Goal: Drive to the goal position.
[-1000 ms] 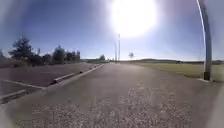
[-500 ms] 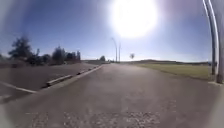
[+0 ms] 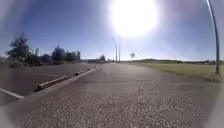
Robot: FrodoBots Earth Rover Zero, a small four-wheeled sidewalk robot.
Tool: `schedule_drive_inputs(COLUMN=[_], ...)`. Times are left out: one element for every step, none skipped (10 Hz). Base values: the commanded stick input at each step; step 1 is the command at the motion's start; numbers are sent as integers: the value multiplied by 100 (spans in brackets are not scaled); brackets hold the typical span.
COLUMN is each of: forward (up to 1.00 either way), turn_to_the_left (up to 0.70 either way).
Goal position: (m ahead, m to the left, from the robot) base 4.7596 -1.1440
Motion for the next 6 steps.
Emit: schedule_drive_inputs(forward=[100, 100, 100, 100, 100, 100], turn_to_the_left=[0, -1, -2, -40, -40, -32])
